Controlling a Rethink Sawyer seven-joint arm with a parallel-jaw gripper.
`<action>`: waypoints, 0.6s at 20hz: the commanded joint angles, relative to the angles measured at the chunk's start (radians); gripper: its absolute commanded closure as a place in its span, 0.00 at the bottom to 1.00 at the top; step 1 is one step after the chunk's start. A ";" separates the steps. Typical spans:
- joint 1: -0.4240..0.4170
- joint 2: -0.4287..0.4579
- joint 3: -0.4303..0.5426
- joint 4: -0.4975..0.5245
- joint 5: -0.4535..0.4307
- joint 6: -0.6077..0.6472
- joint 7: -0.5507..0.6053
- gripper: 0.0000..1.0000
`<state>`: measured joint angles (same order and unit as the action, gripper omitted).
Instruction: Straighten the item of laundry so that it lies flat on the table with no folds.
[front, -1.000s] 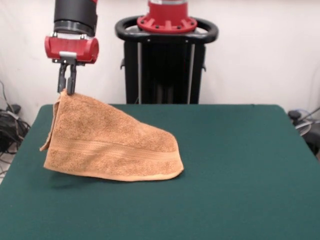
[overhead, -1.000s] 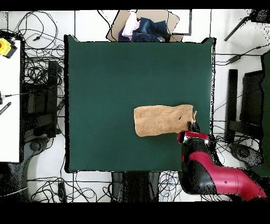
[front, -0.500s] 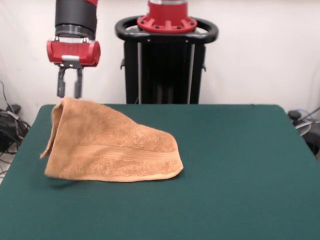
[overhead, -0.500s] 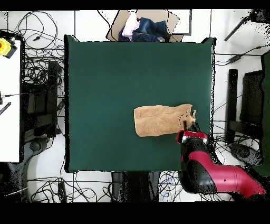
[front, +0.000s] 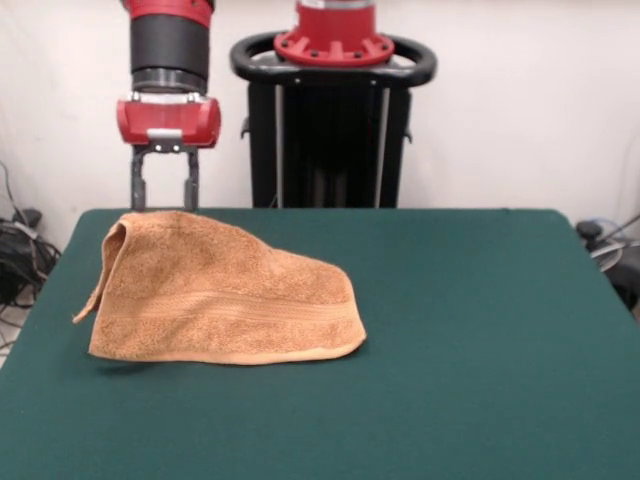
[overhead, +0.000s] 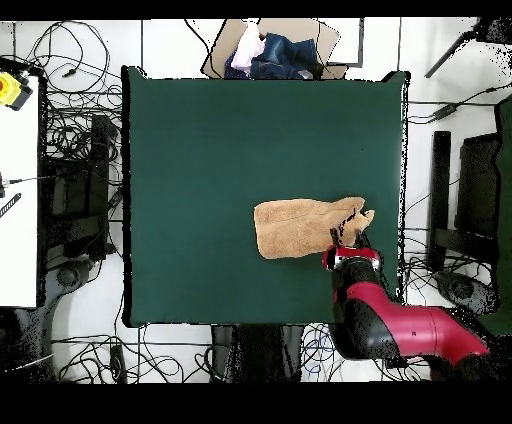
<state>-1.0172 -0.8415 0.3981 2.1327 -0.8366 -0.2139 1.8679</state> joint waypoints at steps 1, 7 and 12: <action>0.099 0.064 -0.096 -0.044 -0.014 -0.067 0.081 0.00; 0.157 0.068 -0.155 -0.037 0.008 -0.094 0.092 0.00; 0.199 0.054 -0.184 -0.015 0.026 -0.102 0.109 0.00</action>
<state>-0.8766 -0.8162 0.2726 2.1325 -0.8356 -0.2819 1.8679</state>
